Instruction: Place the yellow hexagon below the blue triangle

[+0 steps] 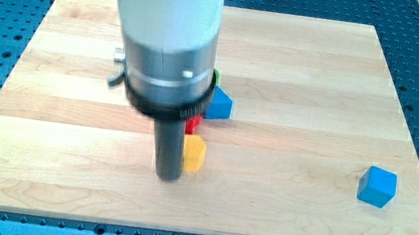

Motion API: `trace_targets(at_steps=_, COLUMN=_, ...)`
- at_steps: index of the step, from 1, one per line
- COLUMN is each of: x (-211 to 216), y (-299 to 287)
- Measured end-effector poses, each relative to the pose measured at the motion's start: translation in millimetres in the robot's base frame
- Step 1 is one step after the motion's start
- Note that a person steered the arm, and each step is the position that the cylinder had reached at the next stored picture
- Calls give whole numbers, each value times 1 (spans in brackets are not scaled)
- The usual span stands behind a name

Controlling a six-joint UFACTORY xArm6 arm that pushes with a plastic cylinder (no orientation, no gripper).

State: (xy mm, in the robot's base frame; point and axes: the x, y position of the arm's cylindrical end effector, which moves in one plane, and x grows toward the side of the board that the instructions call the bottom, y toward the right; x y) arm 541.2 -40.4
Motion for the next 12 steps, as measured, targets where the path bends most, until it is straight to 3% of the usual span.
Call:
trace_targets(at_steps=1, x=28, y=17)
trace_targets(at_steps=2, x=2, y=31)
trace_targets(at_steps=3, x=42, y=56)
trace_targets(at_steps=4, x=14, y=35)
trace_targets(at_steps=6, x=-3, y=-2)
trace_targets(at_steps=7, x=-35, y=40)
trace_targets(at_steps=9, x=-19, y=118)
trace_targets(at_steps=12, x=-48, y=128)
